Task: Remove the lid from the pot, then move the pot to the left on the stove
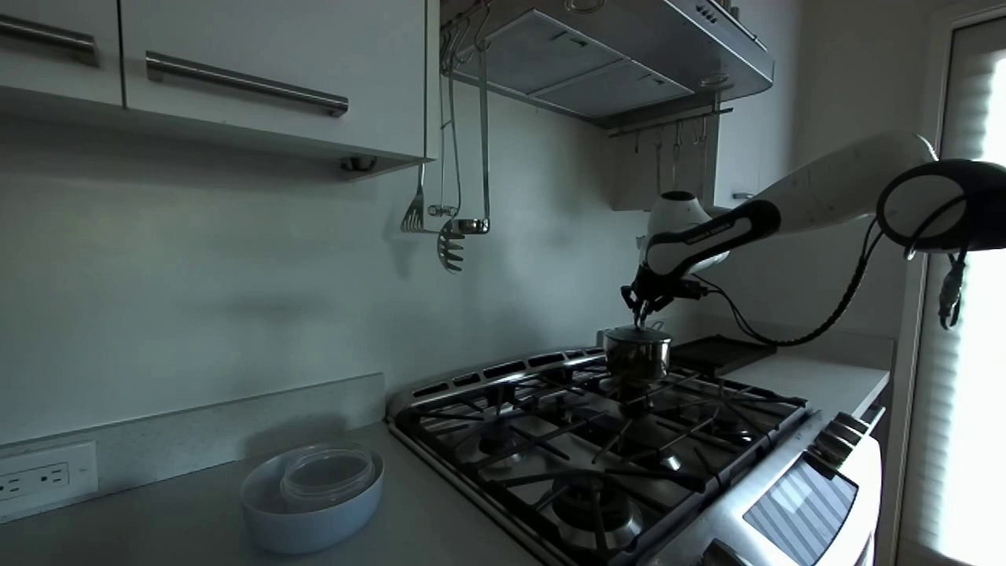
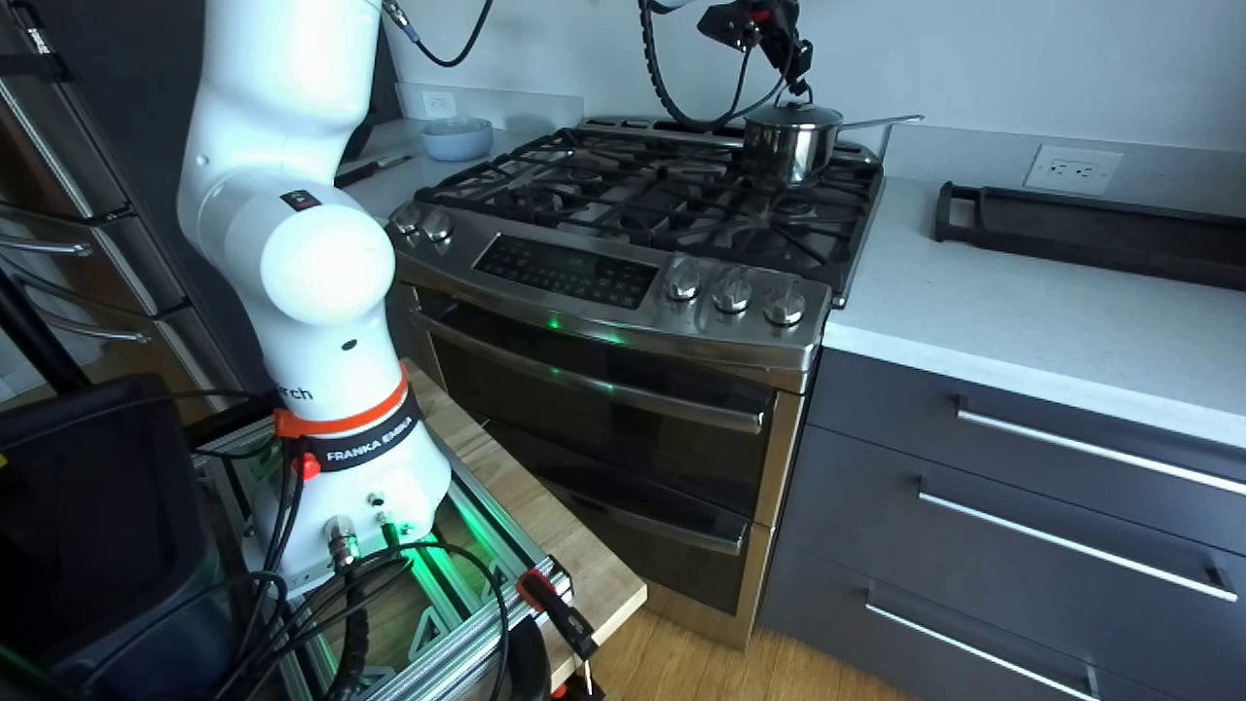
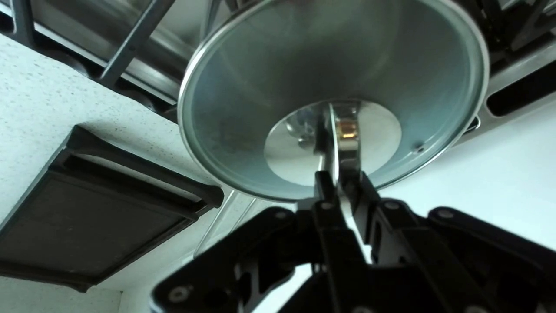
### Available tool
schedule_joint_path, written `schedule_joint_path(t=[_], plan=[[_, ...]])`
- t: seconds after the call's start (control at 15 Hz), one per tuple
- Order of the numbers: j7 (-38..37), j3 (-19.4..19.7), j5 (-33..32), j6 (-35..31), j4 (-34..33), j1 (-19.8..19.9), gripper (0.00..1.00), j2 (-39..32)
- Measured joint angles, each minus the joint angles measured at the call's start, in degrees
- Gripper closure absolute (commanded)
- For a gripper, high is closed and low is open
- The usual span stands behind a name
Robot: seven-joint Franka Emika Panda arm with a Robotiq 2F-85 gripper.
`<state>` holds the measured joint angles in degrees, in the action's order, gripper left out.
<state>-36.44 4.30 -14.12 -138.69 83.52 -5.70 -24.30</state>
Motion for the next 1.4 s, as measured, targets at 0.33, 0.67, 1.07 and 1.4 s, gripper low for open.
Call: schedule_joint_path(t=[0.33, 0.67, 1.07, 1.4], plan=[[0.0, 0.2, 0.2, 0.5, -0.8, 0.0, 0.96, 0.2], [0.0, 0.5, 0.4, 1.8, -1.1, 0.0, 0.96, 2.4], [0.0, 0.5, 0.5, 4.5, -0.5, -0.2, 0.96, 5.4], [0.4, 0.4, 2.2, 5.1, 3.3, 0.1, 0.96, 9.7]])
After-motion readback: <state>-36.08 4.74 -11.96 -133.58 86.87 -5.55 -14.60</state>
